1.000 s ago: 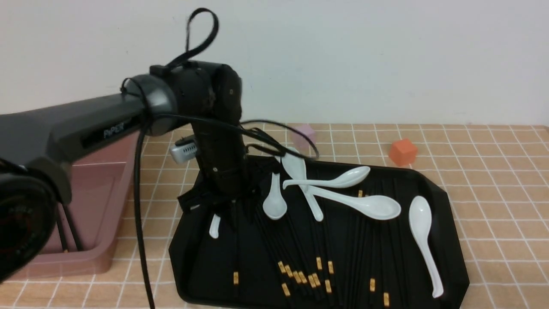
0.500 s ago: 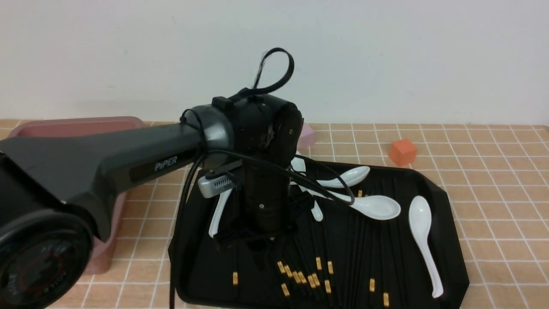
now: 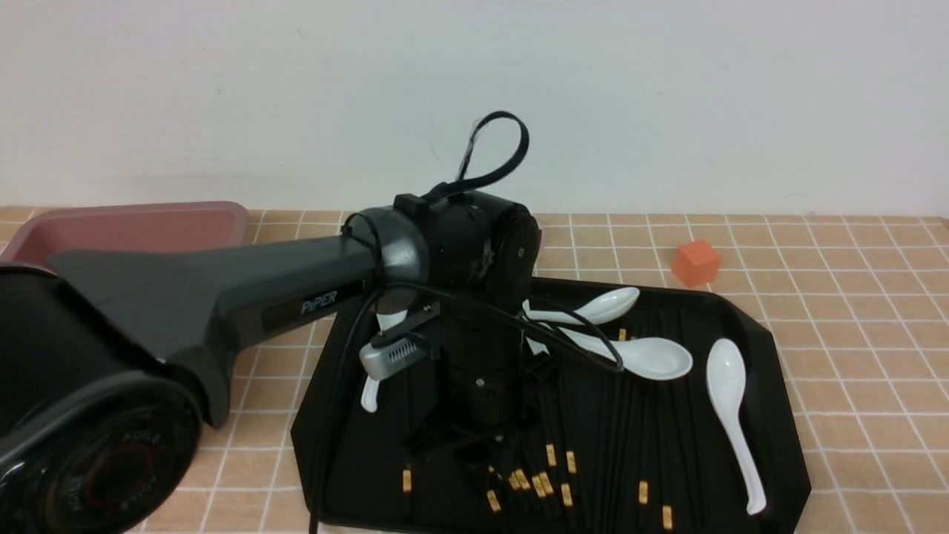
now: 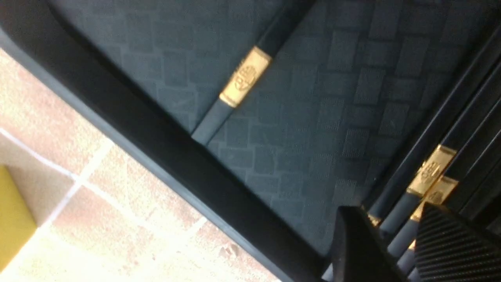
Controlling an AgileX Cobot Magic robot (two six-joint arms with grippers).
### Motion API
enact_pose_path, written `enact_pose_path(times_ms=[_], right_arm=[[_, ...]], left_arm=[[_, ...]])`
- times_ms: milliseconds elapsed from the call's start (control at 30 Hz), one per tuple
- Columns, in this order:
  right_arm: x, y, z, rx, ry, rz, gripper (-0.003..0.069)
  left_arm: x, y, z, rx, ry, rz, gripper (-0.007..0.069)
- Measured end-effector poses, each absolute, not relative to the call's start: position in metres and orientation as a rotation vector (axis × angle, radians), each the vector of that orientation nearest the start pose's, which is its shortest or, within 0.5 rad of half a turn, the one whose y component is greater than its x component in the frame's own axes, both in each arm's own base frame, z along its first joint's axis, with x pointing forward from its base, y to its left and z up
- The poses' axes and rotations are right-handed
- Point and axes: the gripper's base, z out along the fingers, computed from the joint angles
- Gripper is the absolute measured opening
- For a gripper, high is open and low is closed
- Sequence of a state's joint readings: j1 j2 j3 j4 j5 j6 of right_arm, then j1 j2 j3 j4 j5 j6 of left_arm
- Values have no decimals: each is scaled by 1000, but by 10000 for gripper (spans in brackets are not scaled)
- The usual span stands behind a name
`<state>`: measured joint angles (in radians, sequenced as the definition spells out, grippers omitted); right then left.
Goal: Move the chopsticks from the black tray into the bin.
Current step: Use the left arm to grab a pair of chopsticks
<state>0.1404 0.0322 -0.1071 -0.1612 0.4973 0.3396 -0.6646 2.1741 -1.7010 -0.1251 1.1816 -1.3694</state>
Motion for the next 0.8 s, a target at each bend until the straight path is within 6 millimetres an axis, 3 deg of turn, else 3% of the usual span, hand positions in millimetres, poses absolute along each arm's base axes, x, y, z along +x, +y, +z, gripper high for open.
enact_pose_path(times_ms=[467,800], right_arm=[[49,0,203,107,1900,157,240],[49,0,203,107,1900,157,240]], left_arm=[[331,-279,159,-1295,3047,-81,238],[332,-278,158,-1278,3033,-57,238]])
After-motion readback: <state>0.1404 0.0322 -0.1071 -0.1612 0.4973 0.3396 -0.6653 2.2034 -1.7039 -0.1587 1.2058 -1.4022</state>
